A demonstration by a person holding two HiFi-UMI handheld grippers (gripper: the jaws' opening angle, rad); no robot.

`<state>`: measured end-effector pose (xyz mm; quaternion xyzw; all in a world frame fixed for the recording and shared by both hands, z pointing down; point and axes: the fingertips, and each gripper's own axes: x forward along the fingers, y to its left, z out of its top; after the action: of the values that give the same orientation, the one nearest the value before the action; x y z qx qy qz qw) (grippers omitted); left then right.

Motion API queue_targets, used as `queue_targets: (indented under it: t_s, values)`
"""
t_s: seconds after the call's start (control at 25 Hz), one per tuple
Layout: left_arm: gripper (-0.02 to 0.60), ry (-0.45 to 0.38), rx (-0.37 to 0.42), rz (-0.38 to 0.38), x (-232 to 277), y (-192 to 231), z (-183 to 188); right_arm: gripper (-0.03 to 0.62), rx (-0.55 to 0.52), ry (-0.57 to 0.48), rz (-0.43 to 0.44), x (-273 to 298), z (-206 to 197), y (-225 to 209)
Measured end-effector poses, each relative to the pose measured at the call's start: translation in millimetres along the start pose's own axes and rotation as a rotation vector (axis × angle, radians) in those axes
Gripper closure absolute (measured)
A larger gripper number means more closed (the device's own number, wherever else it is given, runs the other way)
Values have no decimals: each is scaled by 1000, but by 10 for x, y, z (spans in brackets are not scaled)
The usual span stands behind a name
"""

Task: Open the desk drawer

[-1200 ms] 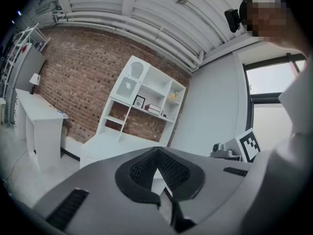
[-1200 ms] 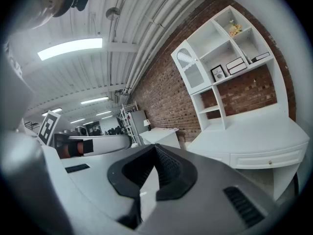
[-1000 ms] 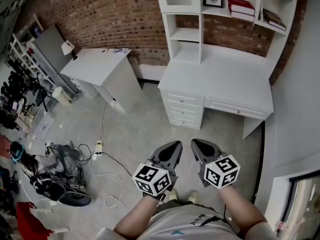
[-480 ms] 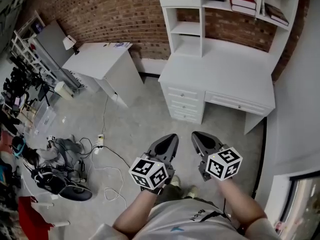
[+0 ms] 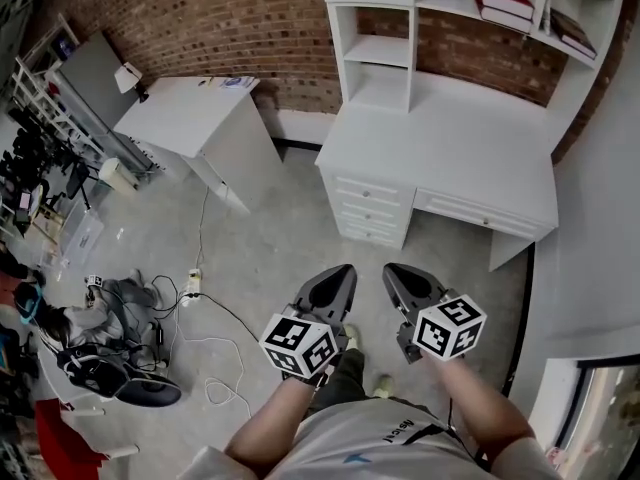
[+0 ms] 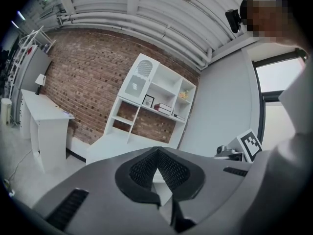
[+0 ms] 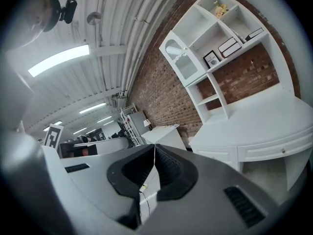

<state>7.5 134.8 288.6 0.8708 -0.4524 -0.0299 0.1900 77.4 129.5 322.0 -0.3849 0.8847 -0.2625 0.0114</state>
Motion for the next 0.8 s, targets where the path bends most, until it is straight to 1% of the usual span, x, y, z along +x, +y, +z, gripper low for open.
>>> queue_targets:
  t_s: [0.28,0.44,0.56,0.8]
  values:
    - [569,34,8,-43,596,669,76,574,36,15,-62,764,118,-437]
    - [570,45,25,-78,923,1035,138,574,80,17,-101,1211,150,-723]
    - [569,51,39,-99,1120,1284,144,574,119,18,-128,1489,131,-896]
    - [569,52,29,-108,1467,1695,86,574,166,36,-156,1894,36,-1195]
